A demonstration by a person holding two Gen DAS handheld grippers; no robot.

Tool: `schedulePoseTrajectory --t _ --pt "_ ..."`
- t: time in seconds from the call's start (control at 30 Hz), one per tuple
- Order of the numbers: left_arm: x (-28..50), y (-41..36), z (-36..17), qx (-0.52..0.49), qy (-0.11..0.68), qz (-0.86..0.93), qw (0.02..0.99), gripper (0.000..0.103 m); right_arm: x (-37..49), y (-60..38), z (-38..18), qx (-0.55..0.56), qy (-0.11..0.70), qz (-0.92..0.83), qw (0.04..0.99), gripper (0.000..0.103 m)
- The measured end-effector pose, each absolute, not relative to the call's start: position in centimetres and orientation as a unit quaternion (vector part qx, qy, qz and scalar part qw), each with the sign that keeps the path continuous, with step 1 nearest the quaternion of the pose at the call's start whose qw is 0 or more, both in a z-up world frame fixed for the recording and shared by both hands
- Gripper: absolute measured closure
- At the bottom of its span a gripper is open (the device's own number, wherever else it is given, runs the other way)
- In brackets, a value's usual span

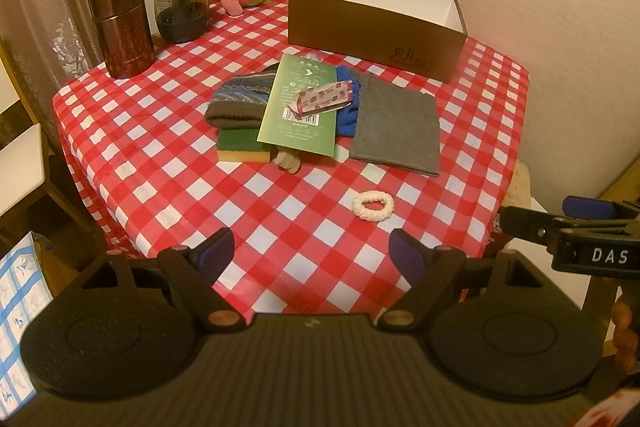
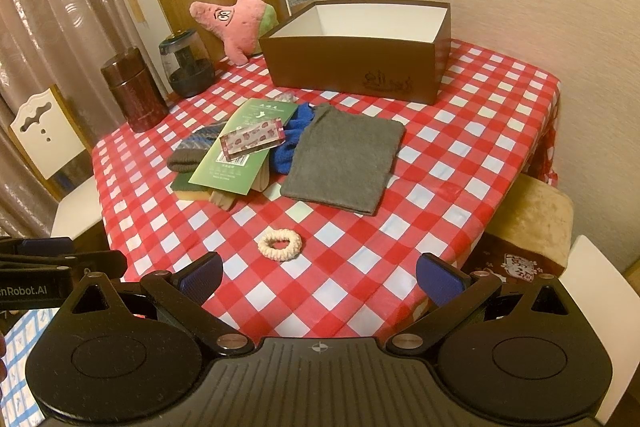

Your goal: Organize soft objects

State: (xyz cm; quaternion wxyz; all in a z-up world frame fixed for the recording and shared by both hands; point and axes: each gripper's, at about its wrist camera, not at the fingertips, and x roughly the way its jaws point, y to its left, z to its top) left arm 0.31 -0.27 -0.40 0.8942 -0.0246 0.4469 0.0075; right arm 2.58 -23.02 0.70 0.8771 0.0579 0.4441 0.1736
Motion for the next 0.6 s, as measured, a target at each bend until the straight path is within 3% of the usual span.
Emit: schedulePoseTrajectory --t 0.6 --pt "2.6 3.8 -1.4 -0.004 0.444 -0.013 0.896 0.020 2.4 -22.2 0.6 0.120 0.411 0.149 0.891 0.002"
